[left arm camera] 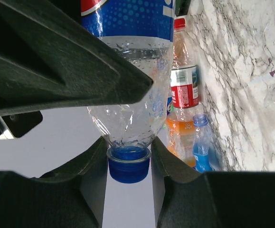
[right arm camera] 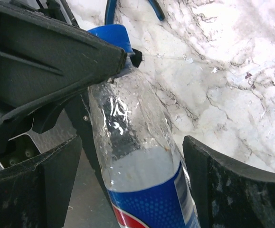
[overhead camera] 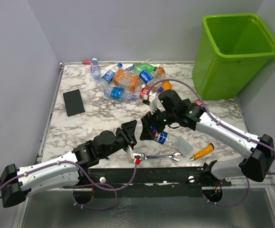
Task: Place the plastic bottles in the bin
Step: Pick up the plastic bottle at the center of the board.
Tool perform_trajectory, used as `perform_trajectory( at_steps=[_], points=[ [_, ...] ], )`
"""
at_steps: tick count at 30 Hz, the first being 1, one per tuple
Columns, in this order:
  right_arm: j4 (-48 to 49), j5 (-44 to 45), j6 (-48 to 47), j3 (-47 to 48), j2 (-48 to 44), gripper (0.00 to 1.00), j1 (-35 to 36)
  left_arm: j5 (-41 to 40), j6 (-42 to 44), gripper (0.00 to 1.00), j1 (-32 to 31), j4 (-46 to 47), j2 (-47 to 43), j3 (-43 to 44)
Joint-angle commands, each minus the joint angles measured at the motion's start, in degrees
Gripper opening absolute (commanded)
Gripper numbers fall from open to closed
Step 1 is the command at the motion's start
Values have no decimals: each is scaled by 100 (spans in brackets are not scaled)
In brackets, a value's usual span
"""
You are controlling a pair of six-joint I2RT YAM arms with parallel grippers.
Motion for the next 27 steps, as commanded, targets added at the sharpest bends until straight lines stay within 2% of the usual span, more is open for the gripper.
perform_trajectory(
  at_steps=[1,3,7,10,12,13,15,17,18,23,25,27],
  points=[
    [365,288,41,-132,116,88,178,164,0,0,-51,79,-43,172],
    [427,336,40,-204,100,83,211,164,-45,0,-52,87,-49,175],
    [466,443,40,-328,-18,64,226,182,-174,0,-48,114,-95,160],
    [448,525,31,-399,-113,49,226,182,-278,6,-50,129,-129,166],
    [436,616,43,-443,-197,44,226,181,-354,13,-48,139,-139,182],
    [436,693,59,-461,-261,43,226,177,-423,21,-48,152,-139,190],
    [456,939,119,-480,-436,41,226,152,-675,47,-50,214,-141,222],
    [499,1454,298,-466,-669,41,226,87,-1127,96,-48,353,-130,253],
    [519,1747,367,-426,-783,41,226,59,-1394,99,-51,472,-134,245],
    [675,3441,768,-42,-1303,41,226,-341,-3008,99,-39,1237,-155,138],
    [956,3944,863,48,-1541,41,226,-579,-3998,99,-39,1388,-97,232],
    [1505,4250,957,-26,-1870,41,222,-876,-5390,99,-39,1532,-20,503]
  ],
)
